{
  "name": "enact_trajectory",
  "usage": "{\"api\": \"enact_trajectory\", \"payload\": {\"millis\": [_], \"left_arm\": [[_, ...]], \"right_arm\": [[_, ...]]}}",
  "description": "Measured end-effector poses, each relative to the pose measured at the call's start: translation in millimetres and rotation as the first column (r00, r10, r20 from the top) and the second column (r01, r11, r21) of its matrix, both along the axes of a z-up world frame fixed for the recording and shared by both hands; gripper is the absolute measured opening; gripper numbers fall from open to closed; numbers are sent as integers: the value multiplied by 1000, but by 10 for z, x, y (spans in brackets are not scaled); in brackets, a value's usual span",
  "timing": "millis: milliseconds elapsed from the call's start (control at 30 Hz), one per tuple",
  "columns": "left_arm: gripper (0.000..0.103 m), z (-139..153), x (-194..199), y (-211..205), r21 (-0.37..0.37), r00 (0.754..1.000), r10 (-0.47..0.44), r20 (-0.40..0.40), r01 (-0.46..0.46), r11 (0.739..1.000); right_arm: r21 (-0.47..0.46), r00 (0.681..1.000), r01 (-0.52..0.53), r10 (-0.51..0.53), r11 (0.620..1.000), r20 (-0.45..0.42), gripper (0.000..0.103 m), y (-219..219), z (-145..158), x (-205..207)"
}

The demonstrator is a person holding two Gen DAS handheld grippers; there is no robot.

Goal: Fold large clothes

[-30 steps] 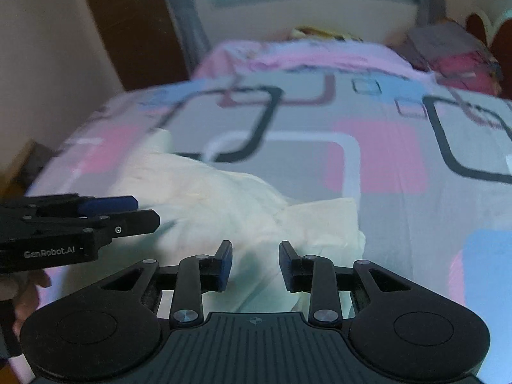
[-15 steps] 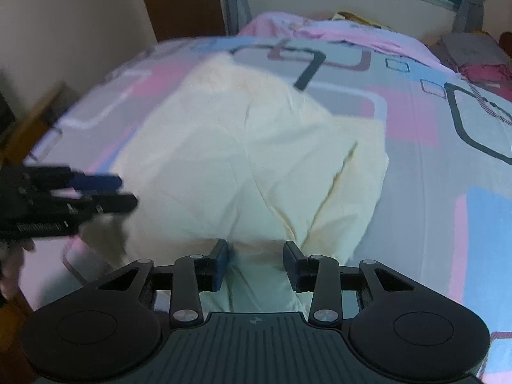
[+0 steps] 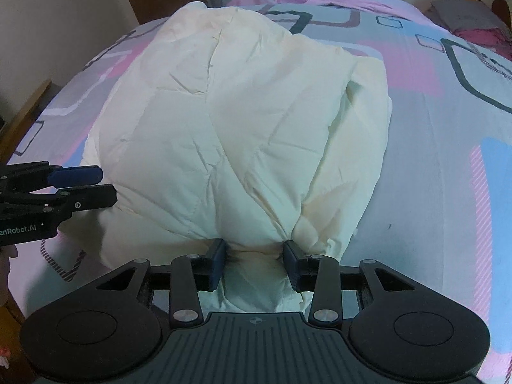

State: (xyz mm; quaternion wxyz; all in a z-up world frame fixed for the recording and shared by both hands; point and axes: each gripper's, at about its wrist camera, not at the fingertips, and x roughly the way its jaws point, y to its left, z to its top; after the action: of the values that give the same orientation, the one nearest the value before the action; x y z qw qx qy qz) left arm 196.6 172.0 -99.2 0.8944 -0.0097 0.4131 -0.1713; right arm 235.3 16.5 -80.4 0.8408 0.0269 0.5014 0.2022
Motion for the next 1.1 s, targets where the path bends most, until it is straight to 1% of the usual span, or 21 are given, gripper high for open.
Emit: {"api": "enact_trajectory", "payload": {"millis": [100,133,167,200,233,267,300,333,367,467,533,567,667,800,900,1000,1100], "left_arm": [[44,23,-21,-12,6,1000,1,5,-1,1000],[42,50,-42,-13,8,1000,6,10,-7,1000],[44,104,-80,-12,9,1000,21,19,-21,1000],[51,167,-143,-13,9,999,32,41,-32,999],[71,234,-235,-14,12,996,45,73,-46,999],[82,290,-344,-17,23,992,69,108,-72,997],[93,343,-444,-12,33,986,94,136,-99,995],[93,383,-538,-10,32,983,106,149,-112,993],[94,407,-619,-14,31,982,118,149,-124,992],[99,441,-874,-75,52,975,168,148,-177,983],[102,470,-1060,-155,65,969,194,151,-205,977],[103,493,-1135,-191,64,967,205,152,-217,974],[103,558,-1381,-341,66,960,224,170,-238,969],[103,653,-1676,-572,94,947,240,214,-265,960],[103,727,-1946,-704,95,935,253,247,-284,954],[103,763,-2215,-817,107,934,248,259,-283,953],[103,782,-2452,-891,125,929,263,262,-303,945]], "right_arm": [[-9,1000,5,-5,1000,13,39,9,53,-33],[-6,999,16,-16,1000,29,39,-15,106,-72],[2,998,37,-37,999,56,39,-60,184,-137],[13,995,48,-49,999,82,39,-101,244,-236],[21,994,53,-54,998,97,39,-154,302,-304],[22,993,60,-62,998,103,49,-207,342,-360],[20,991,73,-74,997,115,76,-273,389,-425],[25,987,78,-81,997,137,86,-333,429,-490],[30,984,74,-77,997,157,88,-391,470,-568],[7,982,93,-93,996,162,88,-481,526,-737],[3,980,115,-114,993,164,95,-543,556,-895],[4,978,124,-123,992,170,101,-545,570,-982],[13,971,137,-136,991,196,102,-611,645,-1275],[14,963,120,-120,993,240,102,-718,741,-1678],[8,955,114,-112,993,275,102,-772,778,-1967],[32,952,104,-109,994,287,102,-841,802,-2219],[38,952,97,-103,995,289,102,-886,827,-2438]]}}
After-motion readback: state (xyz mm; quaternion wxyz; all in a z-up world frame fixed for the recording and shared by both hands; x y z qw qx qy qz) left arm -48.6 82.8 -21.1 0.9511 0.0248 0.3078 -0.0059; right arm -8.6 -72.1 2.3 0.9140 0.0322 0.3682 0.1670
